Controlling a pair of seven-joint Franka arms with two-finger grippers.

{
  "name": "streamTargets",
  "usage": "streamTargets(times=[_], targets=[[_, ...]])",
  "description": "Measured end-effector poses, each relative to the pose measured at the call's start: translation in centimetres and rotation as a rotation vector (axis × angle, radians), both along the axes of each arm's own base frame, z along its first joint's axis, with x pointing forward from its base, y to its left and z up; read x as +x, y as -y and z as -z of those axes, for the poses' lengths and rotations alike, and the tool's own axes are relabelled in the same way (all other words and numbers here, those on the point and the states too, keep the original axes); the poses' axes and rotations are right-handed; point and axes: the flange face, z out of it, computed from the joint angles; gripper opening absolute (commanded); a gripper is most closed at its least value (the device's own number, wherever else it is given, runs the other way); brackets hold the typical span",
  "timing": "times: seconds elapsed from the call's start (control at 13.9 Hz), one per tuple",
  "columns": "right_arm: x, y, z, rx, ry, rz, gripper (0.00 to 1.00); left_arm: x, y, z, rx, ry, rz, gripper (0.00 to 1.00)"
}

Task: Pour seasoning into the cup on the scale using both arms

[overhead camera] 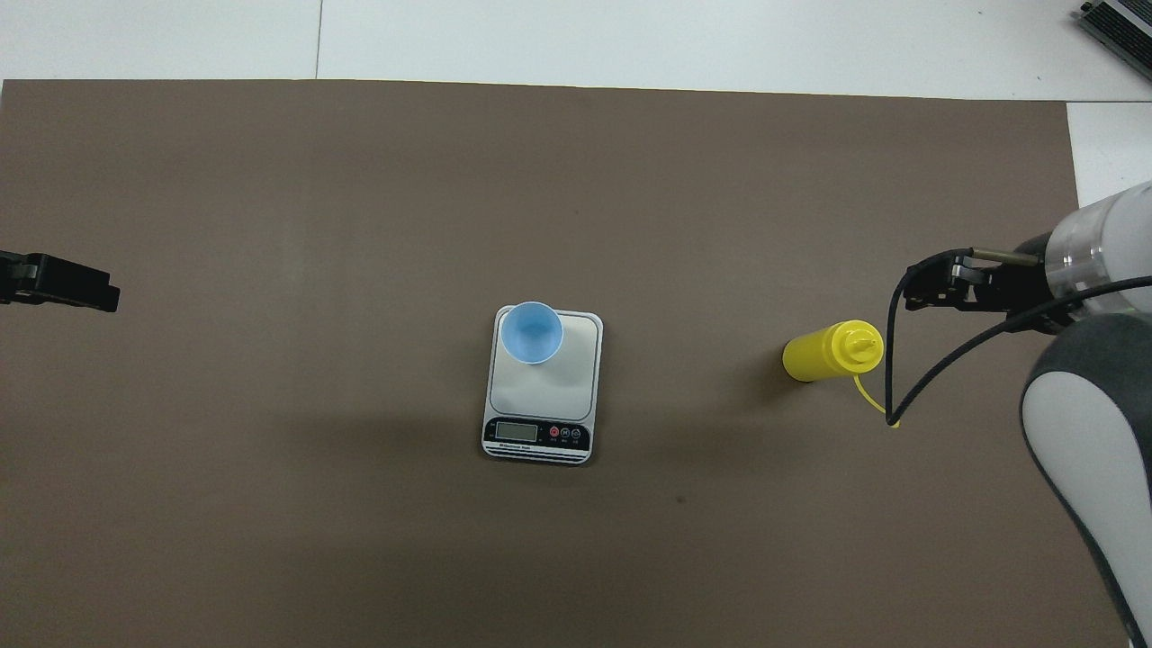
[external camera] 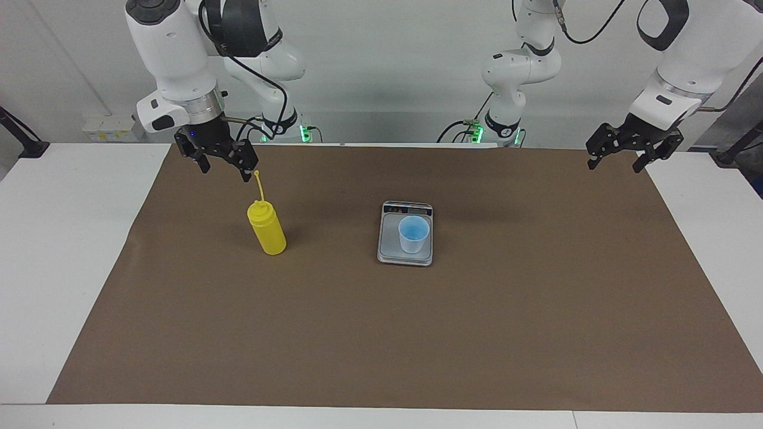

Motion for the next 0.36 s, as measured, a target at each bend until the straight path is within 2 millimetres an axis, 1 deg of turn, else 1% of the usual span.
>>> streamTargets(times=[0.22,0.36], targets=[[-0.02,0.14,0.19,-0.001,-0.006,-0.053,1.00,-0.18,0.11,-0.33,0.001,0.006,0.001,1.00],[0.01,0.70,0.28,-0.001,-0.009,-0.068,1.00,-0.23,0.14,-0.42,0.001,0.008,0.002,1.00]])
